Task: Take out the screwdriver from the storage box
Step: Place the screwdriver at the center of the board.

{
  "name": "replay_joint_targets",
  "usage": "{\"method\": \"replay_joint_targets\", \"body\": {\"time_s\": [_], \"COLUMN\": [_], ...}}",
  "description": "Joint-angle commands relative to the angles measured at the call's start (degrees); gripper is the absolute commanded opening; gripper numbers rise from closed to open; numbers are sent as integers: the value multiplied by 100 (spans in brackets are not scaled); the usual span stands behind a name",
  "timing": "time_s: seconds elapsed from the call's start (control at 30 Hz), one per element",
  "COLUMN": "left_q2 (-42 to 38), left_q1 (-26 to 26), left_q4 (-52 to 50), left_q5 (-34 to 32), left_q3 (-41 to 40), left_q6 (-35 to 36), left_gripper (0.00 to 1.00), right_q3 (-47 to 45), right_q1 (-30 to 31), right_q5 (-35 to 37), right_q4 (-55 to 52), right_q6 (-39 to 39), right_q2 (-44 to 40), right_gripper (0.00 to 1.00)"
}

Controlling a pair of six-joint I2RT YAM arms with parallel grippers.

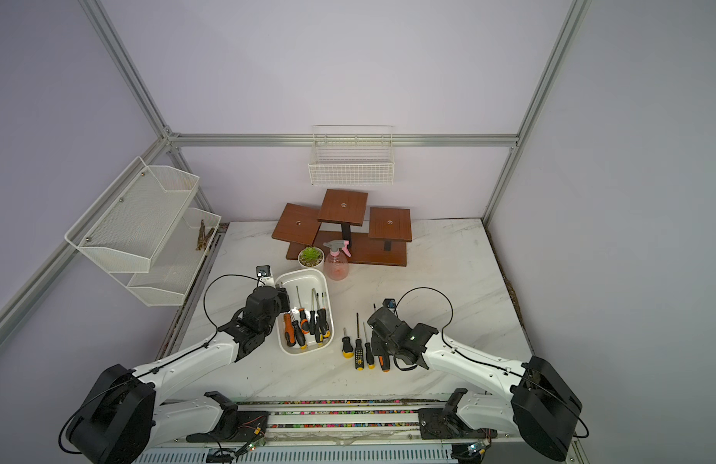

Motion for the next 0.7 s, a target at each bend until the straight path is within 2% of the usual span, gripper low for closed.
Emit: {"method": "replay_joint_targets", "body": {"time_s": [0.0,0.67], "left_q2": [7,-2], "left_q1": [-23,-24], "left_q4": [292,311], "left_q5": [-53,-46], "left_q3": [200,184], "left_q6": [42,48], "left_gripper": [0,0], "right_q3": [-90,-208], "right_q1": [-60,-246], "right_q5": [-119,-374], "right_q4": [340,817], "right_q6": [99,210], "right_q2": [2,457], "right_gripper": [0,0]}}
